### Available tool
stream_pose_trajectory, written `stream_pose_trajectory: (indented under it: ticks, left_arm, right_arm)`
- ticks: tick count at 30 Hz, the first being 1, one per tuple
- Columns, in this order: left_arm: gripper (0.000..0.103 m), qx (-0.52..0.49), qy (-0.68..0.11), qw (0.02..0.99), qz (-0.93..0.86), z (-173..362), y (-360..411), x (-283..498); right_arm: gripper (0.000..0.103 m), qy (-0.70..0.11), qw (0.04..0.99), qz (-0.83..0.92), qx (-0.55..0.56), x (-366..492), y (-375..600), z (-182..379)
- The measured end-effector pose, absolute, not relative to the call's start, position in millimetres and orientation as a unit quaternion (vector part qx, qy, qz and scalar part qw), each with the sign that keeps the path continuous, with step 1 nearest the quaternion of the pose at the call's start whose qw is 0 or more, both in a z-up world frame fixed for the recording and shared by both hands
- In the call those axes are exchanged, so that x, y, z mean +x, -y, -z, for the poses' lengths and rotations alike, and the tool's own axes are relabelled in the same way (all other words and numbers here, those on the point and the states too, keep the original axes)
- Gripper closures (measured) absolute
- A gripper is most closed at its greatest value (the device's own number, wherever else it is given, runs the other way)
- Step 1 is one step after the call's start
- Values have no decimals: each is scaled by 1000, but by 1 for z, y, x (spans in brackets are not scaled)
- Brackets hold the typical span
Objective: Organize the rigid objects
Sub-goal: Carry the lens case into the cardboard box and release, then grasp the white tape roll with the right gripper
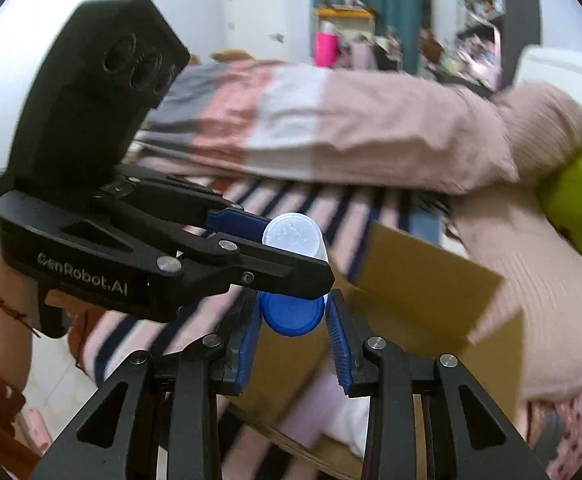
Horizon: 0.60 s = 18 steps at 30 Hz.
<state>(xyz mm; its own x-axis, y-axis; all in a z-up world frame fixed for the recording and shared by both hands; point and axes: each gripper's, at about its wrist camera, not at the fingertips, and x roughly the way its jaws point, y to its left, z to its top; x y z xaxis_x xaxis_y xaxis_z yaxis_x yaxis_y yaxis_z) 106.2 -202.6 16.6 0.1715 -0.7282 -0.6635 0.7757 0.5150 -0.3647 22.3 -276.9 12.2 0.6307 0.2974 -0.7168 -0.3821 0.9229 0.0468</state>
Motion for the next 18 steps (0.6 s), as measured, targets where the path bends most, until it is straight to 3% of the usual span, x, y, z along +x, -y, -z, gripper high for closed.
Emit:
stream_pose_trajectory:
  ticks: [5,7,9,10,18]
  left_arm:
    - [74,69,-463,742,480,1,243,113]
    - [67,77,-475,737,474,5,251,114]
    - [45,83,-472,743,467,5,253,113]
    - [41,84,-465,749,464,3,250,112]
    - [31,50,-407,823,394,-33,149,107]
  right_arm:
    - [75,-455,877,-146,-42,35,304,6]
    - [75,-473,870,-131,-47,39,309,12]
    - [71,-487,864,-115,-47,38,314,18]
    - [68,-494,862,-111,-38,39,317,20]
    - [61,-456,878,-142,-41,25,293,1]
